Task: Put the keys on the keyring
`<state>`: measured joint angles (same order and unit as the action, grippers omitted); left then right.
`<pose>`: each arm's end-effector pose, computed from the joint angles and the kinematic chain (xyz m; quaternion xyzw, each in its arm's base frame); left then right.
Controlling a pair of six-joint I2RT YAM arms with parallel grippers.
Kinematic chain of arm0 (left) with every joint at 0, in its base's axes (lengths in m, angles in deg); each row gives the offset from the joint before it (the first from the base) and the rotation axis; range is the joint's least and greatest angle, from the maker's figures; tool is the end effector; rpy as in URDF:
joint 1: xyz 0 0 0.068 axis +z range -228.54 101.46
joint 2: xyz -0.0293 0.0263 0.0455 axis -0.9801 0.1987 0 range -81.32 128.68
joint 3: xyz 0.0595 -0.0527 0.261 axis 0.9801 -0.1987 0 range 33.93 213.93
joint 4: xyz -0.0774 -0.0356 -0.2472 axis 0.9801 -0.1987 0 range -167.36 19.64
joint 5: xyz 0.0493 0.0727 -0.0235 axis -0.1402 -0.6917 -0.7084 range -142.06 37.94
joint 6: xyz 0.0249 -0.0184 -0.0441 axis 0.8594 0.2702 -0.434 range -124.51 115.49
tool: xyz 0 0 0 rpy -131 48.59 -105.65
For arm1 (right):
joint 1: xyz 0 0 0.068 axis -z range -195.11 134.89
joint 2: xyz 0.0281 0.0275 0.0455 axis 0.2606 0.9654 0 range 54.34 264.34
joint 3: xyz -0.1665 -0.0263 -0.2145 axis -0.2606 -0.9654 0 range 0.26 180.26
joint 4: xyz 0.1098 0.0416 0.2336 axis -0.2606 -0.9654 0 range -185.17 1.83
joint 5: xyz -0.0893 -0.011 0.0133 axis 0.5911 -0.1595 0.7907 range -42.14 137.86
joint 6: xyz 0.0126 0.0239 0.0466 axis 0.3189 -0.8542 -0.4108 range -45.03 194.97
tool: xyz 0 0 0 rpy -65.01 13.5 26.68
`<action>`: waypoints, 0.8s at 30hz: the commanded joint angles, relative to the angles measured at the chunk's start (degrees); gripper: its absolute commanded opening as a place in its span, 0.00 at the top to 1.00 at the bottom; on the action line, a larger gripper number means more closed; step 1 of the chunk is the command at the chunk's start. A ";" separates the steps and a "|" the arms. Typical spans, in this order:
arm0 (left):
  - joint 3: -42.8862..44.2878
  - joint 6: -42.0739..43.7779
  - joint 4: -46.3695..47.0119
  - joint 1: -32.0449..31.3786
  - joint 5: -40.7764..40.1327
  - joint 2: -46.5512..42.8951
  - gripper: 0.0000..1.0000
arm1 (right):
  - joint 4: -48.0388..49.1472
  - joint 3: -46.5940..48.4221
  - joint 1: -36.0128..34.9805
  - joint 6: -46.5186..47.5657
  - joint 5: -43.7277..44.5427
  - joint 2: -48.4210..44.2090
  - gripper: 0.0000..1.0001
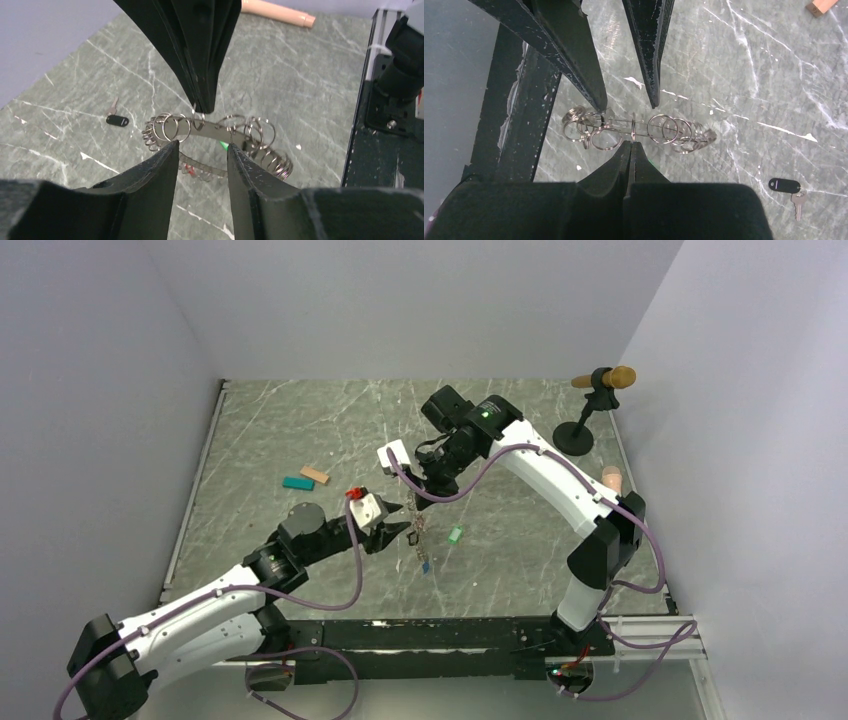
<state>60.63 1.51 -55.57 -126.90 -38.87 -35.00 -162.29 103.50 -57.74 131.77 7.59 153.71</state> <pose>0.1247 -0.1524 0.2696 0.4033 0.6151 -0.3216 0.5963 0.2328 0.2455 0.3552 -0.7438 0.5530 0.3167 0.2016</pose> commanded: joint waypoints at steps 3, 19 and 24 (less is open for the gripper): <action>-0.65 -3.06 9.57 0.03 -0.33 -0.53 0.57 | -0.57 1.35 -0.26 -0.28 -1.10 -0.10 1.00; 1.03 -4.36 12.28 0.10 2.55 4.59 0.84 | -0.21 -0.11 -0.41 -0.11 -2.79 -0.41 1.00; 0.42 -4.54 12.90 0.09 1.60 3.63 0.79 | -0.10 -0.40 -0.56 -0.04 -2.71 -0.32 1.00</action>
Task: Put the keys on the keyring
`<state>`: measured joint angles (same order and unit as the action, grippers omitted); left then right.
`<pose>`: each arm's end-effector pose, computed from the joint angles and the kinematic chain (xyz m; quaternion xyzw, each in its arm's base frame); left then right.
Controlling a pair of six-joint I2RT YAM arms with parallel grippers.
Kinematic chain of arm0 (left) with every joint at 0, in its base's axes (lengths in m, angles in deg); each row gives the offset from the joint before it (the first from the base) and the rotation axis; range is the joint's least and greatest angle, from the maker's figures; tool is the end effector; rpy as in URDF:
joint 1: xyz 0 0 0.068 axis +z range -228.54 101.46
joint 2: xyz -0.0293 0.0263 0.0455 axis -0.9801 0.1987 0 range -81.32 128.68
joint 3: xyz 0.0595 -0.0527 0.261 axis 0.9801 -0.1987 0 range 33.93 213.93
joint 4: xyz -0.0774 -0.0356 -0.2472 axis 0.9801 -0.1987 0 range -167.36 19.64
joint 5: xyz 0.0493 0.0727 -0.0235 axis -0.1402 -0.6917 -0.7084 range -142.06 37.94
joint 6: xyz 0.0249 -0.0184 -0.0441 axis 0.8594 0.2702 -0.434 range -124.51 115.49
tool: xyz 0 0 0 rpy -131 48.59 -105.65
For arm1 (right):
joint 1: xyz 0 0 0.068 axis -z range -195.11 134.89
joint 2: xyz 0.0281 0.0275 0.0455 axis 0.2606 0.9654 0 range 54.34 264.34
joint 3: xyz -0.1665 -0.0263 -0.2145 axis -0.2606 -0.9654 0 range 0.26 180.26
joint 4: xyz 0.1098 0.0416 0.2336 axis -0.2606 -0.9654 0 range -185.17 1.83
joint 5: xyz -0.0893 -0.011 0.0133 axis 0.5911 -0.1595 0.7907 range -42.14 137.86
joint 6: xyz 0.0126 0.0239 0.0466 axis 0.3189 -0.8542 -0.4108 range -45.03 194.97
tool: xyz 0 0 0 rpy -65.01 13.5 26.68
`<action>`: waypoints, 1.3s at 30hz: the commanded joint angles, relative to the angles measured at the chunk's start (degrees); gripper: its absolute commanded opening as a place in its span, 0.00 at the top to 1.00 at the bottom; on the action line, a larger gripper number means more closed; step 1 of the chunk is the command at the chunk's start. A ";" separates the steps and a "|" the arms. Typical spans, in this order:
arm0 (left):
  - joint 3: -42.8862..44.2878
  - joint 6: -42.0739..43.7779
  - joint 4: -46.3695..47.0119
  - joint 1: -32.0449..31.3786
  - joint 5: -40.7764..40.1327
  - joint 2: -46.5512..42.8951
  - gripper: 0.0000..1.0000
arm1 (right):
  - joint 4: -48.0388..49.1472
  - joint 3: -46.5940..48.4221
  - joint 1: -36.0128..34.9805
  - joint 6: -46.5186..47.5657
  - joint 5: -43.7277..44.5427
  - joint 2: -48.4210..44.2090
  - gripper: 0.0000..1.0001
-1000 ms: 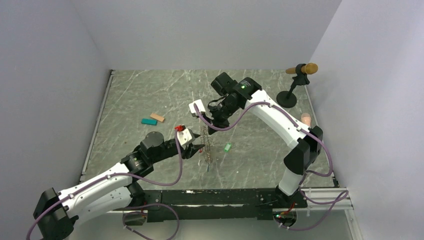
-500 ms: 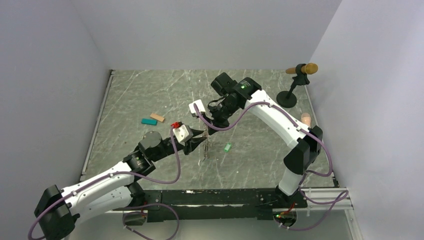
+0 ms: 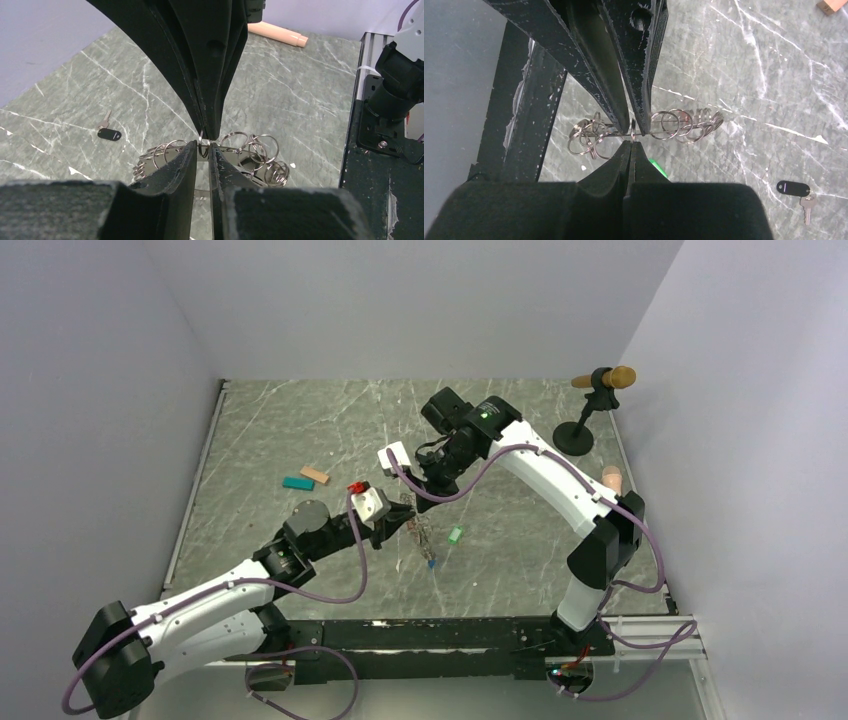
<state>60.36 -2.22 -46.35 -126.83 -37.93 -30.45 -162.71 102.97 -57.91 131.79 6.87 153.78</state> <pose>0.1331 -0.1623 0.2708 0.3792 0.5999 -0.3535 0.6094 0.2313 0.2460 0.3523 -0.7428 0.5529 0.3243 0.1934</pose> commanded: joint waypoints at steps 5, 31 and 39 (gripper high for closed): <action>1.26 -0.70 3.16 0.01 1.10 -0.18 0.83 | 0.11 0.20 -0.83 -0.04 -2.07 -0.26 1.00; -16.24 -4.32 24.05 0.22 1.19 -15.69 1.00 | -0.36 -8.45 3.87 10.79 -21.74 -6.58 0.39; -19.14 -9.39 33.17 0.39 2.48 -14.36 1.00 | 7.99 -14.70 3.66 9.36 -31.19 -7.92 0.51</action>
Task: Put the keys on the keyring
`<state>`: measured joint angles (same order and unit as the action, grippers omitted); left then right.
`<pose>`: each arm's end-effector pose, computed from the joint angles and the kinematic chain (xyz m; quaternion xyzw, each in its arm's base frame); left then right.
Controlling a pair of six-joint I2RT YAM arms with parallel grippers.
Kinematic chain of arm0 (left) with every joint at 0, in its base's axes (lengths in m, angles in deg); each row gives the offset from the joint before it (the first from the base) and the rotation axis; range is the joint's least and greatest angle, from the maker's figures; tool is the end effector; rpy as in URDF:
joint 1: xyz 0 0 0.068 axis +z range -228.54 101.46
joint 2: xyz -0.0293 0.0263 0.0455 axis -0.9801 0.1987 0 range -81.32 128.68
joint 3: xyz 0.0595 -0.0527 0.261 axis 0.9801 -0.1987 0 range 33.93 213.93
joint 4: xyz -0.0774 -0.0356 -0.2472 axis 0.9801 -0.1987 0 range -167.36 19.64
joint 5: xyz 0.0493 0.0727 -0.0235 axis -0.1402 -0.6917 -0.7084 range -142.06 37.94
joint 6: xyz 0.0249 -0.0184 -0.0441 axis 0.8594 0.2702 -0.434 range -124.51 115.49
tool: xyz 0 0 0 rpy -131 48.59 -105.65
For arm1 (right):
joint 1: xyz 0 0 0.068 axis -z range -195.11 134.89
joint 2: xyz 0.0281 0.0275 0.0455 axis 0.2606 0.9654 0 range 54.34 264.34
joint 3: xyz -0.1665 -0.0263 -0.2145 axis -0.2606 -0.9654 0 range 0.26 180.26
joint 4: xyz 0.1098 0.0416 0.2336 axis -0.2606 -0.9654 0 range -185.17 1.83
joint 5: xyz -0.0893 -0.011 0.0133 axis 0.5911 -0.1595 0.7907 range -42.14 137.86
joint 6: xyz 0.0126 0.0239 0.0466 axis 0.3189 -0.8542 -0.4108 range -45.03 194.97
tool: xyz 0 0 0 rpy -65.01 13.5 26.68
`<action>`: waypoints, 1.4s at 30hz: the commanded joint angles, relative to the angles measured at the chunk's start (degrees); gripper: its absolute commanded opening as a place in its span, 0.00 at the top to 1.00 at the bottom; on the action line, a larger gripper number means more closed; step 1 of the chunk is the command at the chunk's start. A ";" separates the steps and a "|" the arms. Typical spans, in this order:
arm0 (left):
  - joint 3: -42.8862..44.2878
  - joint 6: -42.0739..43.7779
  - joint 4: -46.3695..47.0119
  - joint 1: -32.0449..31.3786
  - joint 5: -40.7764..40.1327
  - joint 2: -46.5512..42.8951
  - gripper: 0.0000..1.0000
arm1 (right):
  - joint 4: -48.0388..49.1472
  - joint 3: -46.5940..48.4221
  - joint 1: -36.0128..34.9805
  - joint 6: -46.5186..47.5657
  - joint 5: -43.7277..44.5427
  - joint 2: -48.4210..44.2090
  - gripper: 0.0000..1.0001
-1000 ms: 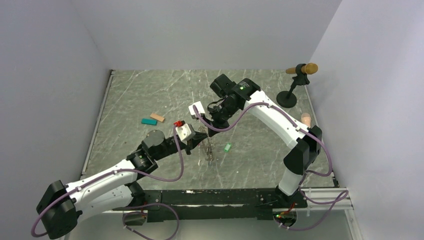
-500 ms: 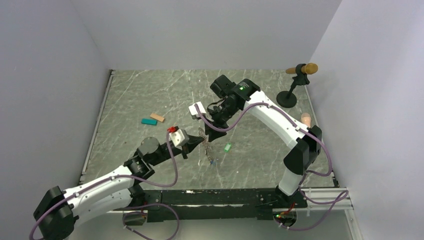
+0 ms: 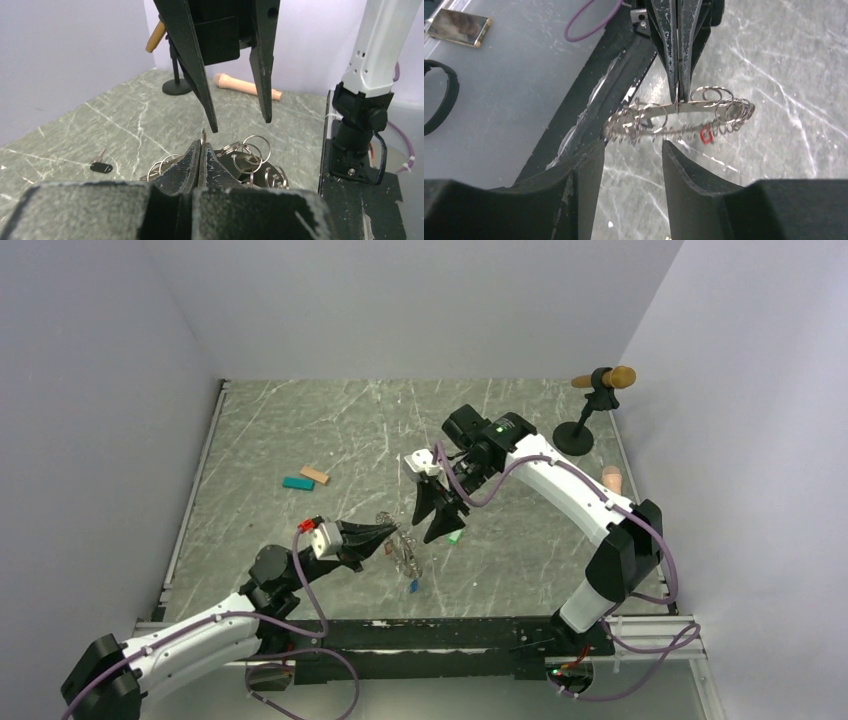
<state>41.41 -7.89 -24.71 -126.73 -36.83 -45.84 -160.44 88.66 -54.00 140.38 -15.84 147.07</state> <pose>0.0948 -0.1200 0.2376 0.3219 0.5001 -0.4185 0.6864 0.2152 0.2145 0.3312 -0.7039 0.4690 0.4874 0.2166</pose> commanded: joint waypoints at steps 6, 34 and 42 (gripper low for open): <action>-0.32 -6.55 17.38 0.23 2.74 5.33 1.00 | 12.24 -0.87 -0.25 -5.44 -9.29 -1.38 0.56; 5.90 -0.47 -10.42 0.25 -1.23 -2.22 0.49 | 6.63 6.36 -2.85 -9.42 3.92 4.23 1.00; 13.88 7.09 -28.79 0.28 1.54 -1.30 0.55 | 5.71 8.05 -3.69 -10.33 7.76 4.90 1.00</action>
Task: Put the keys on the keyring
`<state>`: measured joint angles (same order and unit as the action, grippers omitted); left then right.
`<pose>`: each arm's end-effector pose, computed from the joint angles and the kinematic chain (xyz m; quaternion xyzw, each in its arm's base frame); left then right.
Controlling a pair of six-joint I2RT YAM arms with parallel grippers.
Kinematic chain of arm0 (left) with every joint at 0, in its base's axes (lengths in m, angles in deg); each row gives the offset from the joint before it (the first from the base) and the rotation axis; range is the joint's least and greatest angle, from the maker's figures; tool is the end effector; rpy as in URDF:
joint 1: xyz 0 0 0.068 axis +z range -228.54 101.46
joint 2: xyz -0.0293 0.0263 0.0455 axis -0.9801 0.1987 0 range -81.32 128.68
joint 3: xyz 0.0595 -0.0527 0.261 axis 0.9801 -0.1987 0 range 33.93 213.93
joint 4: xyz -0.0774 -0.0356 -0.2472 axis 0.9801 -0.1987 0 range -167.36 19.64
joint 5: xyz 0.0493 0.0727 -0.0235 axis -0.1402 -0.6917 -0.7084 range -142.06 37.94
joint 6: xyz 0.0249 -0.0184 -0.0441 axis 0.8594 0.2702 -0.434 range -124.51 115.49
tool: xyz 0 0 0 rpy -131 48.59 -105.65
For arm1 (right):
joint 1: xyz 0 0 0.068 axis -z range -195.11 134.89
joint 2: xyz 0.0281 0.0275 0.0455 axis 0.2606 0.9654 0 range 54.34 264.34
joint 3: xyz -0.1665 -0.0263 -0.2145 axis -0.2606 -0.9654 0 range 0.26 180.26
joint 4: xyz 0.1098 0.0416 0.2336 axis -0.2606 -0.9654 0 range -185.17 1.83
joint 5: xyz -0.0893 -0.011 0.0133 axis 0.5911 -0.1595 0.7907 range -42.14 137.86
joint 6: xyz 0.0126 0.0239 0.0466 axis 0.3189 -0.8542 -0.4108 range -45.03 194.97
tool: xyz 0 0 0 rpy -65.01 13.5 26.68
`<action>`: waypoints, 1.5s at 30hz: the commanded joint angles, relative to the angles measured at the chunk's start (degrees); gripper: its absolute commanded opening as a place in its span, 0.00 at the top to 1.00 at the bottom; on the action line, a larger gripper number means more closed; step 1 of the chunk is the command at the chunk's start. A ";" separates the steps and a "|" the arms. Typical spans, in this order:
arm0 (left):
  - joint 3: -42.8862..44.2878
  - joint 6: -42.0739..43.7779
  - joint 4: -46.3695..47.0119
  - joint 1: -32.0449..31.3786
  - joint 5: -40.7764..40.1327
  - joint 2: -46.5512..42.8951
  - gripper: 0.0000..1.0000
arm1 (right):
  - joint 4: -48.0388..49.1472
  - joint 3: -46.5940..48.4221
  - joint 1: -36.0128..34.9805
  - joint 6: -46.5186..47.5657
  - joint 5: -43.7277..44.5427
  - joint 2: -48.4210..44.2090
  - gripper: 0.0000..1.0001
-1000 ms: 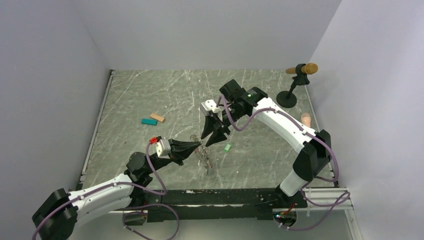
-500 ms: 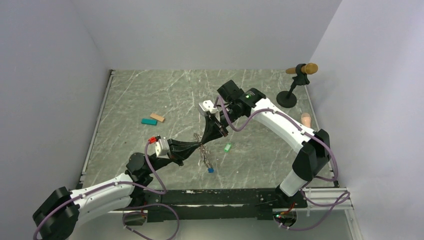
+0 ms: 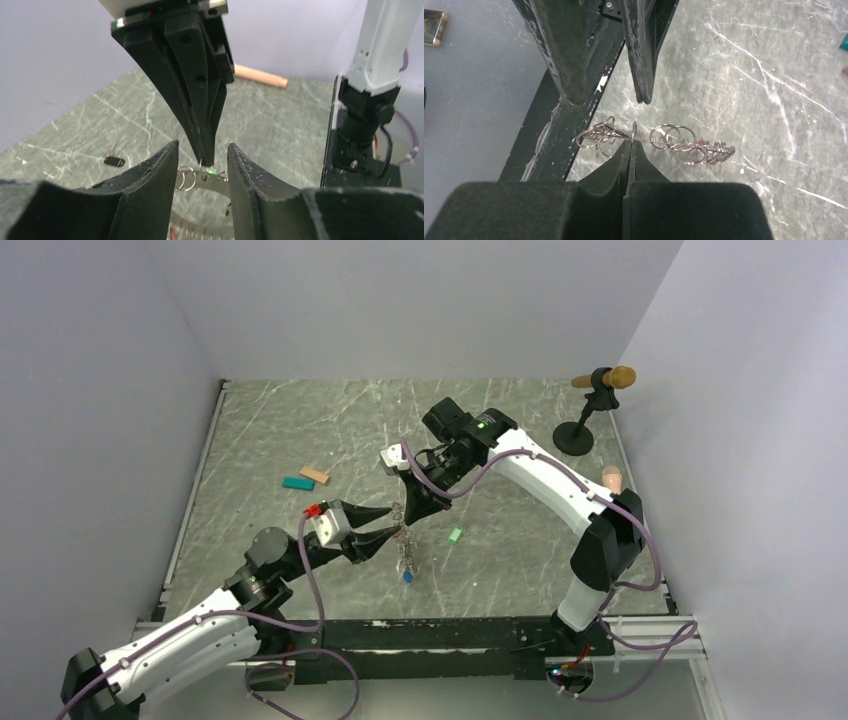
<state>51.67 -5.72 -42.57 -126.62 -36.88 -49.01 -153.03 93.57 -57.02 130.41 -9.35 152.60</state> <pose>0.0963 -0.1211 0.2759 0.3398 0.5236 -0.3985 0.6719 0.2326 0.2489 0.3258 -0.7045 0.5077 0.4500 0.2083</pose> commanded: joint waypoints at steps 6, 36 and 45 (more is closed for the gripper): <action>6.61 6.38 -12.01 0.17 3.54 7.24 0.59 | -1.73 3.30 -0.70 -0.60 1.58 -0.52 1.00; 4.28 4.08 -5.67 0.17 1.77 8.90 0.74 | -2.58 3.50 -0.71 -0.07 0.30 0.27 1.00; 0.63 1.62 -0.74 0.16 0.82 7.98 0.75 | -2.28 3.41 -0.69 -0.64 -1.24 0.42 1.00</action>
<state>53.50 -2.18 -48.67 -126.57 -35.46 -40.38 -155.15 94.38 -57.48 130.24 -6.72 153.03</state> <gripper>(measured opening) 0.258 0.009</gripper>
